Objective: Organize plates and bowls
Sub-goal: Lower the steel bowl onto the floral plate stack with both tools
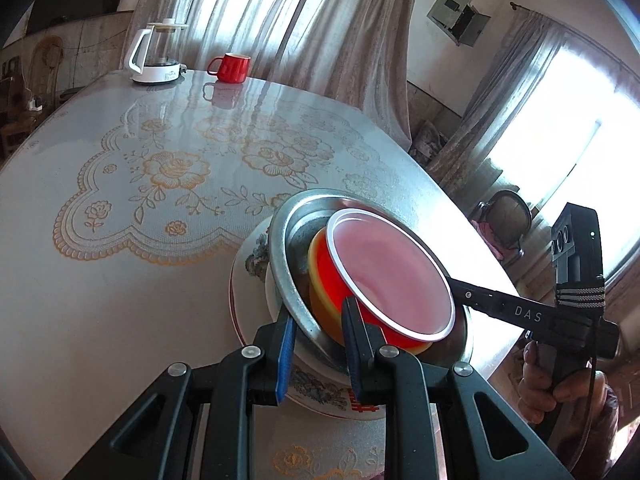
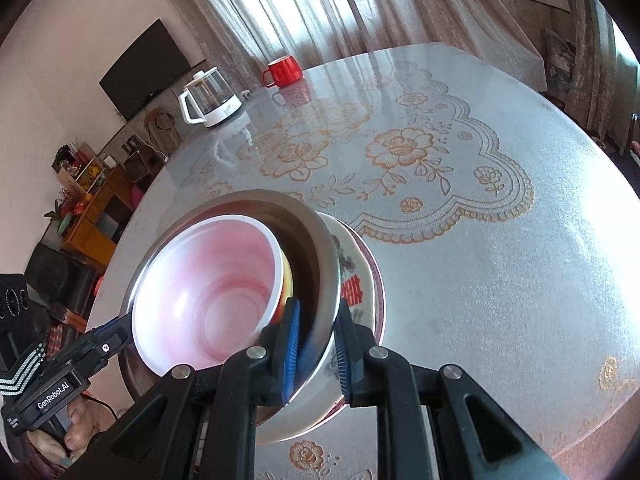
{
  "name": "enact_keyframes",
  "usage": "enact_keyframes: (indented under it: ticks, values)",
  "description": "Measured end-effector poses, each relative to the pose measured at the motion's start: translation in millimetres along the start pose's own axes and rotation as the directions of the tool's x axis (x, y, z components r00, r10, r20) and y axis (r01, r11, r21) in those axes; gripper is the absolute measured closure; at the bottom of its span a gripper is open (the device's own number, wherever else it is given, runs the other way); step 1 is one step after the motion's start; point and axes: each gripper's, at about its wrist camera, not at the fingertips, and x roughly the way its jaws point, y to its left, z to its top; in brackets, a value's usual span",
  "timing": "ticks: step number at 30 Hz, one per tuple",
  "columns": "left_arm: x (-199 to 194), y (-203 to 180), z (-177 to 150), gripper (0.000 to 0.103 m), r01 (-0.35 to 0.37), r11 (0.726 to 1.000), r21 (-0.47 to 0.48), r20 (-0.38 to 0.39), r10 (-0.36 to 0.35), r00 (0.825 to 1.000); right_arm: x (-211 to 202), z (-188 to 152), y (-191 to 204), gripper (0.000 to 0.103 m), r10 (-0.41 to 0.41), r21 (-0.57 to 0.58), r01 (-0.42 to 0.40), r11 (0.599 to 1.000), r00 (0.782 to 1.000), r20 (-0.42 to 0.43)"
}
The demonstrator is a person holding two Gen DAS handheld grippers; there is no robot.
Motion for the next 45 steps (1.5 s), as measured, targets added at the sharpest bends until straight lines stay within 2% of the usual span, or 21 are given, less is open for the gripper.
enact_keyframes:
  ticks: [4, 9, 22, 29, 45]
  values:
    - [6, 2, -6, 0.080, -0.021, 1.000, 0.004, -0.020, 0.021, 1.000, 5, -4, -2, 0.086, -0.001, 0.004, 0.001, 1.000, 1.000, -0.013]
    - [4, 4, -7, 0.079, -0.008, 1.000, -0.003, -0.028, 0.008, 1.000, 4, -4, 4, 0.086, -0.010, -0.025, 0.010, 1.000, 1.000, -0.003]
    - [-11, 3, -12, 0.076, -0.036, 0.999, 0.037, 0.031, 0.035, 0.999, 0, -10, 1, 0.085, 0.018, -0.014, -0.018, 1.000, 1.000, 0.013]
    - [-8, -1, -11, 0.076, -0.086, 0.994, 0.066, 0.038, 0.083, 0.996, 1, -12, 10, 0.087, -0.048, -0.051, 0.050, 0.997, 0.997, 0.053]
    - [-10, -3, -14, 0.077, -0.121, 0.990, 0.077, 0.063, 0.117, 0.991, 0, -16, 13, 0.084, -0.051, -0.040, 0.053, 0.998, 0.997, 0.063]
